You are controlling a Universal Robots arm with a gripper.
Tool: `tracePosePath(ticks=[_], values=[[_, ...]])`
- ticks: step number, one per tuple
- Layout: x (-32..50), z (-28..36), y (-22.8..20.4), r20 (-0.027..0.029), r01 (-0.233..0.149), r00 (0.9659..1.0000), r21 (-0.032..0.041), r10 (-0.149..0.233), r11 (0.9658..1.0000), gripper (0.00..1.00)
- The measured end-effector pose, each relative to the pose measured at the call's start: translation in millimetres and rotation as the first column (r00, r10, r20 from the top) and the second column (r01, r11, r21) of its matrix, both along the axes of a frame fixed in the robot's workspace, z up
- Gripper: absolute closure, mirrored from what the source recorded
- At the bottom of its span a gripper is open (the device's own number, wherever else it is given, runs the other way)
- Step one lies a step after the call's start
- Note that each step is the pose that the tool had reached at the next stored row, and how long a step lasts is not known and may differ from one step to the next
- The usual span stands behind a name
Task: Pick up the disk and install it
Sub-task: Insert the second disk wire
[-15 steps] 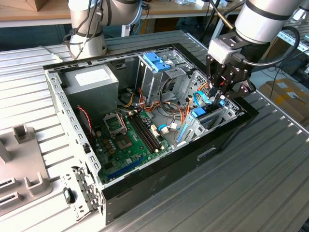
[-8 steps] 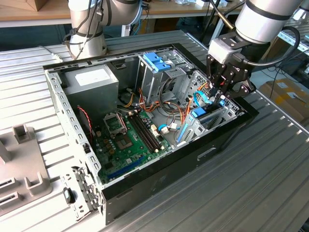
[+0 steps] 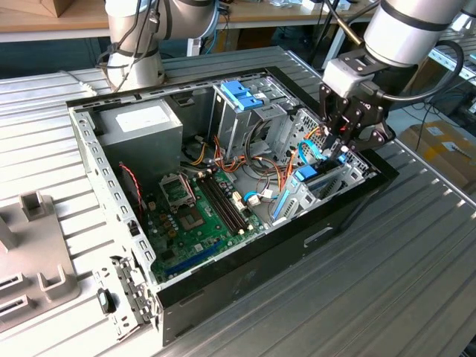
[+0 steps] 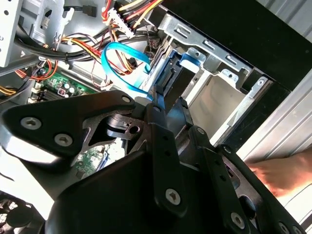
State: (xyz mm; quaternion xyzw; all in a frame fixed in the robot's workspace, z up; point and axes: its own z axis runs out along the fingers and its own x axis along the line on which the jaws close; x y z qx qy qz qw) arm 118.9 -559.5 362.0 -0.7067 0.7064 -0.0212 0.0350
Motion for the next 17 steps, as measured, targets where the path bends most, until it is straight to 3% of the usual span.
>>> tracePosePath(ticks=[17], values=[[4.3, 0.0, 0.4, 0.0001, -0.001, 1.0000, 0.0000, 0.001, 1.0000, 0.71]])
